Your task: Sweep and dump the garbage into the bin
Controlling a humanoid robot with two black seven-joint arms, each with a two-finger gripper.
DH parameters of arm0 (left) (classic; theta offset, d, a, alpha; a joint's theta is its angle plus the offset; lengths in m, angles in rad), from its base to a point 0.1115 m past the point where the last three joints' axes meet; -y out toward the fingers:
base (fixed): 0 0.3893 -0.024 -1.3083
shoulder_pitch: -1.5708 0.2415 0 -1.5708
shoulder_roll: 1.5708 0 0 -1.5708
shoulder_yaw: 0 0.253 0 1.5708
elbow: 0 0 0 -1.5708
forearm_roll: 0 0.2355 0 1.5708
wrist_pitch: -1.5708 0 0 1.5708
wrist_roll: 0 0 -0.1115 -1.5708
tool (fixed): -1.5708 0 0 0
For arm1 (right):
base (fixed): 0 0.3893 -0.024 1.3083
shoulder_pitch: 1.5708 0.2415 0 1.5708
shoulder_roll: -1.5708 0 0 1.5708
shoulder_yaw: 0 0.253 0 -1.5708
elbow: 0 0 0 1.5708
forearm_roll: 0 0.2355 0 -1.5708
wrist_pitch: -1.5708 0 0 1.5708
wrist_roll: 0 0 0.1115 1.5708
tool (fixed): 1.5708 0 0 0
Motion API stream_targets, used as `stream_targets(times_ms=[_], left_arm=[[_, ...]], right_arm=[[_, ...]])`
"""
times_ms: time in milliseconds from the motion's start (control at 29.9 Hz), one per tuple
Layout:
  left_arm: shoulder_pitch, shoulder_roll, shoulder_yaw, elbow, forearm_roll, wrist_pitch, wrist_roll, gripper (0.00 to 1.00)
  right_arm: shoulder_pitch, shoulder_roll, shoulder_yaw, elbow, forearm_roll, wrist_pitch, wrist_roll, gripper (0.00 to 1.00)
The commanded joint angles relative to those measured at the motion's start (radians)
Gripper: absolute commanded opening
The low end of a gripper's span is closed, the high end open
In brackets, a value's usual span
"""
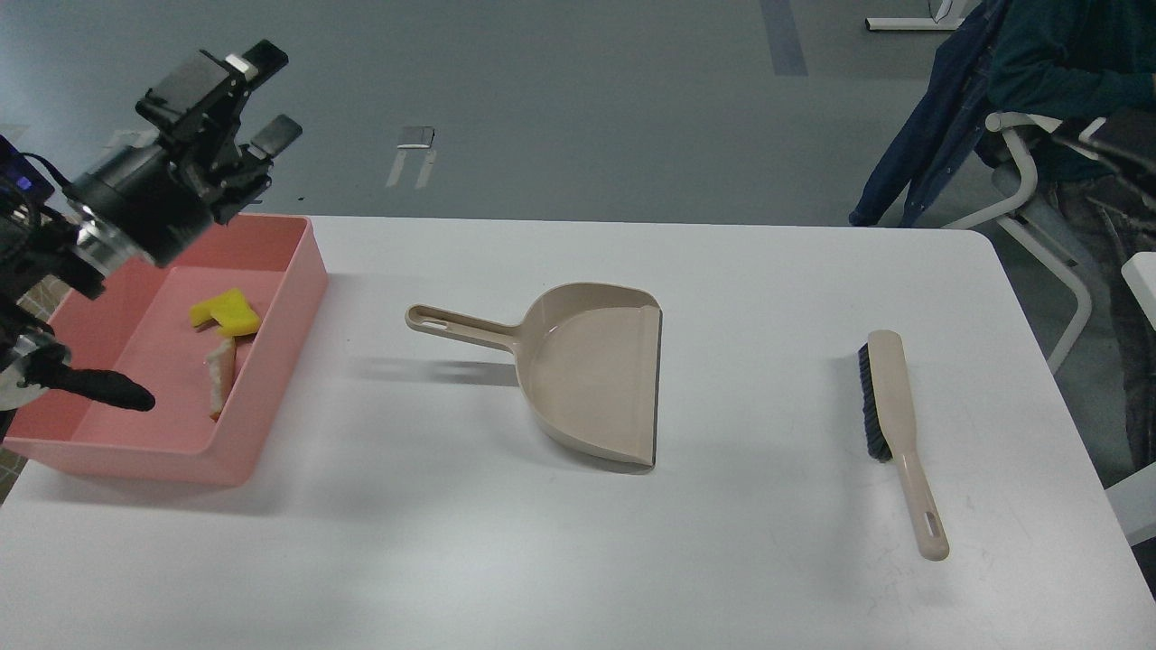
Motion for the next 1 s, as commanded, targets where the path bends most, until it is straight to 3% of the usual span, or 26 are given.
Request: stream_targets(times_ms=[0, 201, 267, 334, 368, 468, 535, 635, 735, 969], left_arm=[[-0.114, -0.016, 0.01, 0.088, -0.004, -0.006, 0.002, 0.97], [-0.292, -0.139, 0.079, 0.269, -0.012, -0.015, 0.002, 0.97], [-0.324, -0.18, 0.089, 0.326, -0.015, -0.015, -0.001, 0.97], [-0.376, -0.253, 0.091, 0.421, -0.015, -0.026, -0.008, 0.97], [-0.377, -0.254, 0.091, 0.421, -0.015, -0.026, -0.008, 0.97], [-0.446, -0.352, 0.091, 0.555, -0.015, -0.053, -0.015, 0.97], [-0.479, -0.407, 0.091, 0.65, -0.015, -0.087, -0.049, 0.97], [-0.501, -0.448, 0.089, 0.729, -0.038, -0.121, -0.058, 0.97], [-0.51, -0.484, 0.091, 0.809, -0.163, -0.134, -0.06, 0.98], [-0.512, -0.493, 0.115, 0.869, -0.242, -0.174, -0.066, 0.98]], right_arm=[[0.005, 0.145, 0.151, -0.118, 0.016, 0.012, 0.007, 0.96], [0.03, 0.405, 0.385, -0.322, 0.016, 0.051, 0.086, 0.95], [0.073, 0.487, 0.397, -0.388, 0.016, 0.053, 0.123, 0.95], [0.117, 0.575, 0.397, -0.469, 0.016, 0.053, 0.203, 0.95], [0.117, 0.576, 0.397, -0.469, 0.016, 0.053, 0.203, 0.95], [0.159, 0.697, 0.408, -0.543, 0.016, 0.051, 0.267, 0.95], [0.183, 0.79, 0.409, -0.606, 0.019, 0.051, 0.307, 0.96], [0.2, 0.879, 0.409, -0.668, 0.022, 0.051, 0.347, 0.96], [0.206, 0.987, 0.409, -0.722, 0.022, 0.047, 0.355, 0.96], [0.191, 1.059, 0.409, -0.726, 0.027, 0.047, 0.349, 0.97]])
